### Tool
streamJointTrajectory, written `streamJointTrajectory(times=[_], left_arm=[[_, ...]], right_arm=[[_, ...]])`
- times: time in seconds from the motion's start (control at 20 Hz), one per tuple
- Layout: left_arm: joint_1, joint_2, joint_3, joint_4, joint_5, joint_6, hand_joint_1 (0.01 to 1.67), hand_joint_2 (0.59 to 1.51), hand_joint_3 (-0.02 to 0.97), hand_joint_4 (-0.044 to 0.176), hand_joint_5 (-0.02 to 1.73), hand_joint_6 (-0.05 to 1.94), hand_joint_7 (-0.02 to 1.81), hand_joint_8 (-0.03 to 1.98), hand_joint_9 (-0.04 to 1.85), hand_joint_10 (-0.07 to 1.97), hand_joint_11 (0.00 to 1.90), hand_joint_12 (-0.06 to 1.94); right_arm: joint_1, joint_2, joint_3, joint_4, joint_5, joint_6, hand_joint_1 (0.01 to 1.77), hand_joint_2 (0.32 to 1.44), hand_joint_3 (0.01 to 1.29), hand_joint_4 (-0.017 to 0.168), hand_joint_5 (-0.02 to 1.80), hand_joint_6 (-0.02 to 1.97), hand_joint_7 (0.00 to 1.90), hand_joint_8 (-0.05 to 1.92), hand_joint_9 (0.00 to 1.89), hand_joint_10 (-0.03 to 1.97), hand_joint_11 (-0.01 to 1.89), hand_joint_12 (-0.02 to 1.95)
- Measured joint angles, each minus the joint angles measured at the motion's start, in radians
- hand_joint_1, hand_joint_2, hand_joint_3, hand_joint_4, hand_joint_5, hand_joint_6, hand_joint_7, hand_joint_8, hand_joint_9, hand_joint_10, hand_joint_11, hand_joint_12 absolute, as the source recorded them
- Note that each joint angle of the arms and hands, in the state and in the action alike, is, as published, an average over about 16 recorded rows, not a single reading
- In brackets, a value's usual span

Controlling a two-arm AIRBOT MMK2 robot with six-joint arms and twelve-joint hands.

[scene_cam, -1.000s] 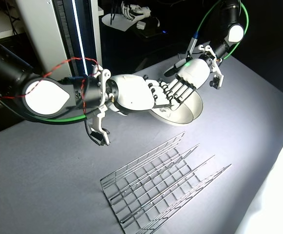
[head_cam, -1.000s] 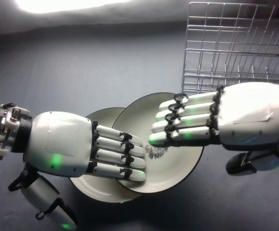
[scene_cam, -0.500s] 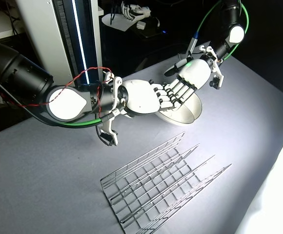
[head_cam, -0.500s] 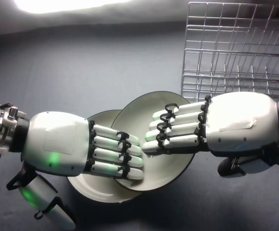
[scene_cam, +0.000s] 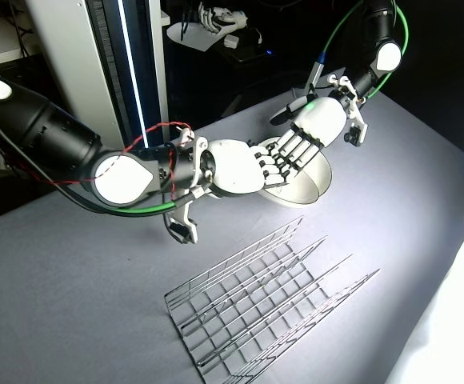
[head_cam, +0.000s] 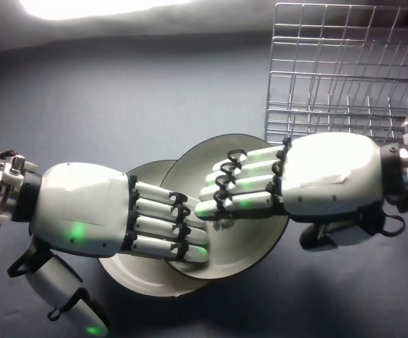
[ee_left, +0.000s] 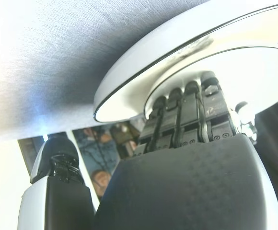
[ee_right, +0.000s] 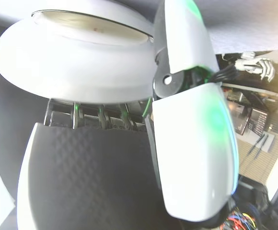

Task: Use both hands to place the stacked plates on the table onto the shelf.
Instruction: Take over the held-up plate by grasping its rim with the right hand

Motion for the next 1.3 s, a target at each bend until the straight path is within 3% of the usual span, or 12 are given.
streamJointTrajectory(times=[0.45, 0.85, 1.3], left_arm=[[0.000, 0.000, 0.003, -0.002, -0.001, 0.000, 0.01, 1.091, 0.003, -0.008, -0.01, -0.03, -0.01, -0.02, -0.01, -0.02, 0.02, 0.02], [0.000, 0.001, 0.006, -0.002, -0.003, 0.000, 0.01, 1.093, 0.003, -0.008, -0.01, -0.03, -0.01, -0.02, -0.01, -0.02, 0.02, 0.01], [-0.003, 0.011, 0.013, 0.005, -0.009, -0.009, 0.01, 1.096, 0.003, -0.006, -0.02, -0.03, 0.00, -0.02, 0.01, 0.00, 0.02, 0.02]], right_arm=[[0.039, -0.075, 0.062, -0.003, -0.027, 0.006, 1.45, 1.00, 0.01, -0.003, 0.02, 0.02, 0.01, 0.01, 0.02, 0.01, 0.02, 0.32], [0.056, -0.104, 0.078, -0.001, -0.036, 0.006, 1.46, 1.03, 0.01, 0.003, 0.14, 0.03, 0.15, 0.03, 0.16, 0.09, 0.06, 0.87], [0.051, -0.105, 0.080, 0.001, -0.003, -0.001, 1.44, 0.99, 0.01, 0.005, 0.57, 0.76, 0.59, 0.39, 0.55, 0.58, 0.40, 1.44]])
